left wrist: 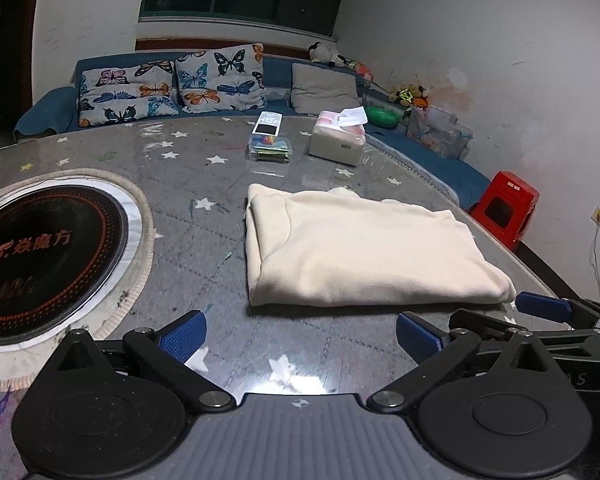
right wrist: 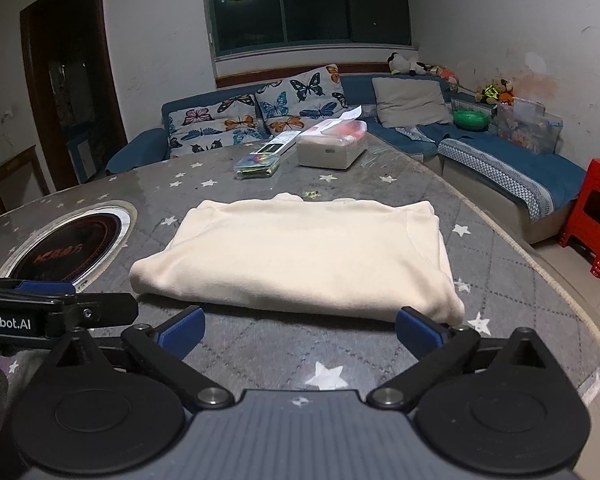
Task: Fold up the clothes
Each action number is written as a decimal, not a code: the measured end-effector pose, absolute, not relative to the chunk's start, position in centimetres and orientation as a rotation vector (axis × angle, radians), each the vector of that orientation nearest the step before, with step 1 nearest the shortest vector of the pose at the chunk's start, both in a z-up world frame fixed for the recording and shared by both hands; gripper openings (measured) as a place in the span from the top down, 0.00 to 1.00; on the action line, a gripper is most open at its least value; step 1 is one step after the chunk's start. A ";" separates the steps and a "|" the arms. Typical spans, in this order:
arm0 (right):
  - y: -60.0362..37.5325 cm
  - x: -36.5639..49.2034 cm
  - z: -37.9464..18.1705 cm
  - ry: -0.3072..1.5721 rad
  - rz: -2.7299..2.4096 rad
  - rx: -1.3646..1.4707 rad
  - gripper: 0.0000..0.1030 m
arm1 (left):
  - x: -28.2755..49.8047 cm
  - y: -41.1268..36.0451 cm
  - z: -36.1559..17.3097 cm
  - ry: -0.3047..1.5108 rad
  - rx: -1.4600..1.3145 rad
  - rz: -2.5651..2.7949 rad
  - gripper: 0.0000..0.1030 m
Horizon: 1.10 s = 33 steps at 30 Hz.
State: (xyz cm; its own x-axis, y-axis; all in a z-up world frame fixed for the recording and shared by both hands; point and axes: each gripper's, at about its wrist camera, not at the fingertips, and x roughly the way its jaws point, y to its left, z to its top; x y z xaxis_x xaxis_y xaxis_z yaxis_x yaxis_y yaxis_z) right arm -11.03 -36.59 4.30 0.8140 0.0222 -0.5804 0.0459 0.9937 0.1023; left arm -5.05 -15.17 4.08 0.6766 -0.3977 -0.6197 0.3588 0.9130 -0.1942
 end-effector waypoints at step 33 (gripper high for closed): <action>-35.1 -14.0 4.7 0.580 -0.036 0.123 0.00 | -9.6 -13.4 4.1 0.686 -0.048 -0.380 0.00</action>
